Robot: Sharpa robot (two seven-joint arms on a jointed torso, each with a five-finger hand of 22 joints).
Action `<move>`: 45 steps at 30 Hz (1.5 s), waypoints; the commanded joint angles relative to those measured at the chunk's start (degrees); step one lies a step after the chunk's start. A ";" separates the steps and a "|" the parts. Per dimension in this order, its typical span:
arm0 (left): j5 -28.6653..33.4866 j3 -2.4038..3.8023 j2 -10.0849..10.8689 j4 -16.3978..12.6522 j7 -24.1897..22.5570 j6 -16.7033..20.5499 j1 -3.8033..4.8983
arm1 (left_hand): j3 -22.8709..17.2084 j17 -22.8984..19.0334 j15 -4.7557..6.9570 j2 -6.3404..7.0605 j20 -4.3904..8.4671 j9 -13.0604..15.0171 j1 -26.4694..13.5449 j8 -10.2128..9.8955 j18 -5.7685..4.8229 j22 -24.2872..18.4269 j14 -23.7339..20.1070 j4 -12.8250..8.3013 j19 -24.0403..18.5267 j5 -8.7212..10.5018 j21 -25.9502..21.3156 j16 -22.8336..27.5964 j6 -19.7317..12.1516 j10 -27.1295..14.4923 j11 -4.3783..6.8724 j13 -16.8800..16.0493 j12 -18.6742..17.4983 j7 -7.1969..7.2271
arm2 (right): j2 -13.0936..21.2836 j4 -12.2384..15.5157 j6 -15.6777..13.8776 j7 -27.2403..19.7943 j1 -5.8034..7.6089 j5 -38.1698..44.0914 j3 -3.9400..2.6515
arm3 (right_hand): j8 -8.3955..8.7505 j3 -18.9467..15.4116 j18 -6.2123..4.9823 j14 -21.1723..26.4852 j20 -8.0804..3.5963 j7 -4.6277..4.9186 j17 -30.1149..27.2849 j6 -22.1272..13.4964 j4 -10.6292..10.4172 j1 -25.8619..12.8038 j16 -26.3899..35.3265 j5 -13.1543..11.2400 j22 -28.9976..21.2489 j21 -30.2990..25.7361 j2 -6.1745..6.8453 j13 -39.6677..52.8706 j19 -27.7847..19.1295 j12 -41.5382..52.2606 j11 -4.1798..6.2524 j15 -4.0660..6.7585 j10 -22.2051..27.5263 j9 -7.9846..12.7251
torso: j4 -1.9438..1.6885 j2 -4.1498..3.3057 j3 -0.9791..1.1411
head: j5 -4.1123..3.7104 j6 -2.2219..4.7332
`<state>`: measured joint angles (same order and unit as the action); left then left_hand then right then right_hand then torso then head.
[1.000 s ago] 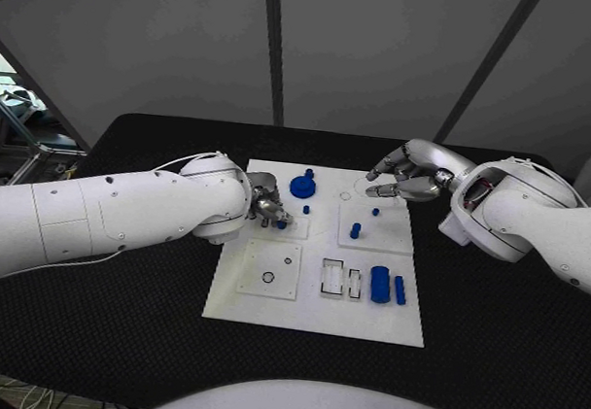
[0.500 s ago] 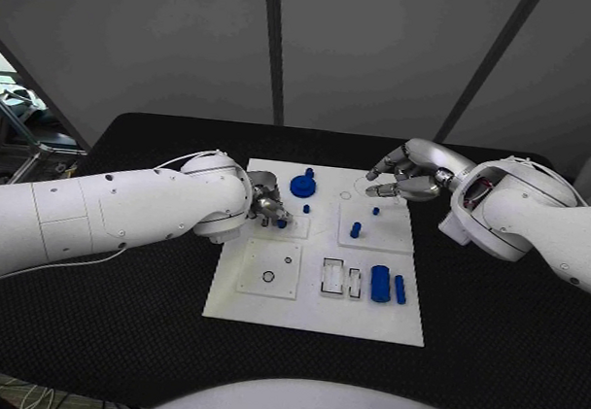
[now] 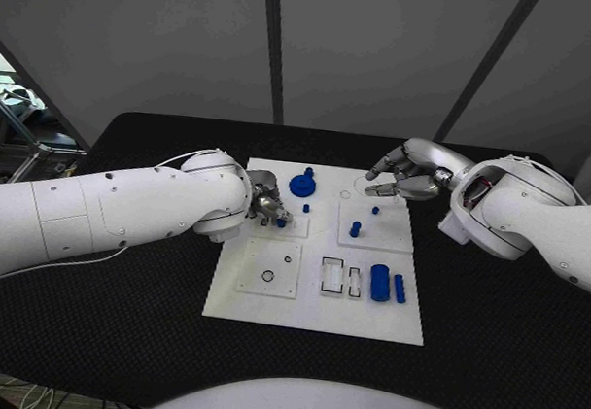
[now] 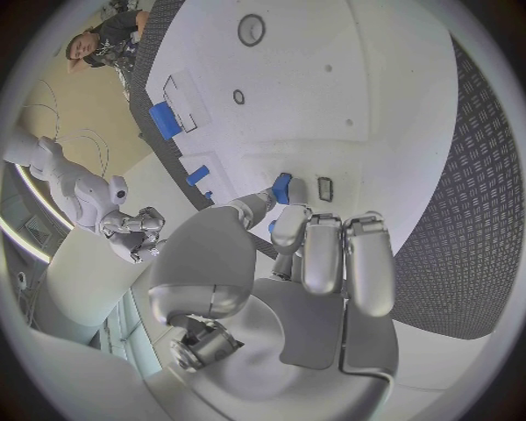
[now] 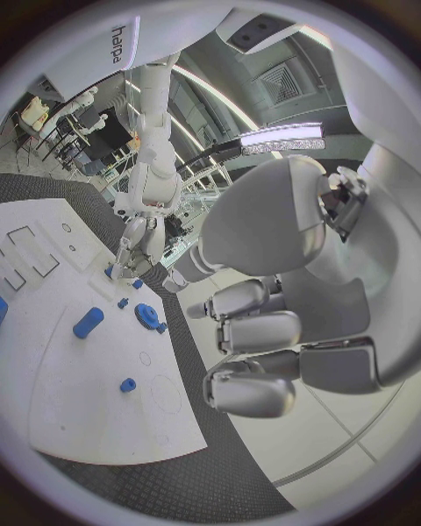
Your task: Assemble the parts on the task board
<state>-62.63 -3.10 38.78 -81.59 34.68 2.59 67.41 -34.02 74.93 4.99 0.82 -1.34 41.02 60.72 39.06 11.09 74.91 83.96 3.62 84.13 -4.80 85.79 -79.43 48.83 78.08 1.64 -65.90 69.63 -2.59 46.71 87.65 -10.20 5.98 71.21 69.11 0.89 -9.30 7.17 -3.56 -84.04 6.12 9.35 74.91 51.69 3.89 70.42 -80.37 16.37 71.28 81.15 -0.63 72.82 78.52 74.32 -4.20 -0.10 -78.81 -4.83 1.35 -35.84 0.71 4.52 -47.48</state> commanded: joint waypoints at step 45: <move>0.10 3.15 0.85 -0.50 0.32 -1.11 0.25 | 16.76 3.15 0.11 3.51 0.05 0.57 -6.58 0.71 -9.65 9.16 3.02 7.35 2.85 0.06 0.20 0.05 1.67 -0.19 0.19 0.59 -0.21 0.47 | -0.09 -0.45 0.43 -0.25 0.11 0.15 -0.04 | -0.16 -0.01 -0.56 -2.62 -0.03 -0.16 0.58 0.14 -0.34 -0.30 0.57 0.19 -0.36 -0.45 -0.26 -0.25 -0.68 -0.49 0.14 0.37 0.45 0.10 | 0.00 0.01 -0.01 | 0.03 -0.16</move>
<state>-62.55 0.05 39.57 -81.88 34.69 1.82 67.54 -17.45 74.93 5.00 4.29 -1.34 41.52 54.67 39.49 11.10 74.91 83.95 10.99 84.13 -4.84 85.80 -79.43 50.28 77.94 1.52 -65.25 69.23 -2.14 46.67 87.21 -10.01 6.04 71.21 69.11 0.90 -9.30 7.17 -3.56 -84.04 6.13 9.35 74.94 51.69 3.89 70.42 -80.02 16.37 70.97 80.90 -0.63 72.66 78.10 74.04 -4.20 -0.10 -78.81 -4.78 1.33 -35.84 0.68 4.53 -47.71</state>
